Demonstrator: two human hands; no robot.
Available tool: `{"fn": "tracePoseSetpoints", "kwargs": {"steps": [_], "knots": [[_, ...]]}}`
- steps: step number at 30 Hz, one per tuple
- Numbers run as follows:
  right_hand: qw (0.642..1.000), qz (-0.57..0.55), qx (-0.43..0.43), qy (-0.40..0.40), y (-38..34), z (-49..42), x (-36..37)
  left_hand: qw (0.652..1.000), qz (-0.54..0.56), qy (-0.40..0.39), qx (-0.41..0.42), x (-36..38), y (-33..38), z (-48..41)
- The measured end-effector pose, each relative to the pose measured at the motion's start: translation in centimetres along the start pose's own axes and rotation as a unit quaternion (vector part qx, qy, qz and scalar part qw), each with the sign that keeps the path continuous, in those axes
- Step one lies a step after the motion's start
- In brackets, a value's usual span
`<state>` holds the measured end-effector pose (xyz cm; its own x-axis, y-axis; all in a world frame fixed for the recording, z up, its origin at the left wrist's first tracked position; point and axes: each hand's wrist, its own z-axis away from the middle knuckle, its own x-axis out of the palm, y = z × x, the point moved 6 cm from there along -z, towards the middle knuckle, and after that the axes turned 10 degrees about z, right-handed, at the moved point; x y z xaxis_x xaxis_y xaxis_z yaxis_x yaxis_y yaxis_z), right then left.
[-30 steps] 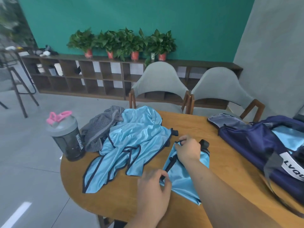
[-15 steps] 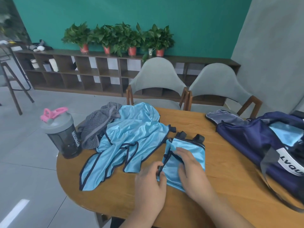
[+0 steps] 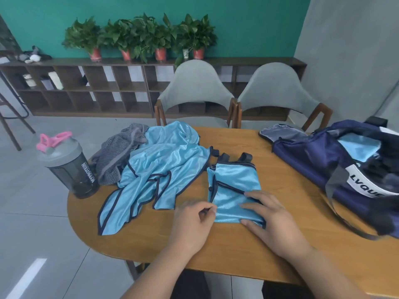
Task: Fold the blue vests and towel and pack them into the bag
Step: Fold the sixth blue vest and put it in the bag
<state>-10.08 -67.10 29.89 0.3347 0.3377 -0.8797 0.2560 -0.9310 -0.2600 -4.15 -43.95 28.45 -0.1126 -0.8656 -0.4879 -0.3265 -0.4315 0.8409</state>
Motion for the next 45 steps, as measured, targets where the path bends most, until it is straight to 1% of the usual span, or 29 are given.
{"fn": "tracePoseSetpoints", "kwargs": {"steps": [3,5,7,9,11,13,15,16,18,21,24,26,28,30,32,36,41,45], "knots": [[0.999,-0.022,0.019,0.034,0.2,0.4,-0.6,0.999,0.03,-0.019,-0.027,-0.4,0.3,-0.3],[0.998,-0.046,0.028,0.03,0.5,0.5,-0.5,0.998,0.022,-0.043,-0.04,-0.6,0.5,-1.0],[0.997,-0.064,0.034,0.014,0.7,0.6,-0.3,0.997,-0.014,-0.061,-0.044,-0.8,0.8,-1.8],[0.997,-0.069,0.032,0.007,0.6,0.7,-0.2,0.996,-0.067,-0.046,-0.025,-1.0,1.3,-2.8],[0.997,-0.068,0.03,0.006,0.6,0.7,-0.3,0.994,-0.099,-0.042,0.021,-0.6,1.9,-4.1],[0.997,-0.067,0.033,0.005,0.5,0.7,-0.3,0.986,-0.125,-0.096,0.049,0.7,1.8,-5.3],[0.998,-0.053,0.037,-0.001,0.5,0.7,-0.3,0.971,-0.169,-0.16,0.044,1.8,0.8,-6.1],[0.999,-0.039,0.037,-0.005,0.3,0.7,-0.3,0.964,-0.19,-0.18,0.038,2.0,0.2,-6.3],[0.999,0.007,0.036,-0.012,0.1,0.7,-0.3,0.96,-0.197,-0.193,0.035,2.1,-0.4,-6.5],[0.997,0.073,0.031,0.006,-0.5,0.5,-0.5,0.974,-0.154,-0.16,0.049,1.4,-0.4,-7.2],[0.994,0.094,0.044,0.027,-1.7,-1.0,-0.5,0.988,-0.102,-0.106,0.05,0.8,-0.8,-8.3],[0.995,0.075,0.064,0.009,-3.1,-3.0,0.4,0.993,-0.075,-0.083,0.045,0.9,-1.2,-8.5],[0.993,0.051,0.105,-0.03,-4.4,-4.7,2.2,0.995,-0.063,-0.068,0.041,1.1,-1.4,-8.3],[0.987,0.085,0.125,-0.051,-5.7,-5.5,4.1,0.996,-0.06,-0.064,0.033,1.1,-1.7,-8.3],[0.983,0.124,0.13,-0.031,-6.4,-5.3,5.2,0.996,-0.049,-0.065,0.025,0.9,-2.0,-8.4],[0.984,0.107,0.142,0.023,-6.4,-4.8,5.4,0.997,-0.039,-0.067,0.024,0.9,-2.4,-8.8],[0.984,0.099,0.117,0.089,-7.4,-5.2,4.3,0.997,-0.042,-0.062,0.035,1.0,-2.3,-8.9],[0.978,0.182,0.074,0.069,-8.3,-4.9,5.6,0.996,-0.052,-0.064,0.037,1.1,-2.1,-8.8]]}}
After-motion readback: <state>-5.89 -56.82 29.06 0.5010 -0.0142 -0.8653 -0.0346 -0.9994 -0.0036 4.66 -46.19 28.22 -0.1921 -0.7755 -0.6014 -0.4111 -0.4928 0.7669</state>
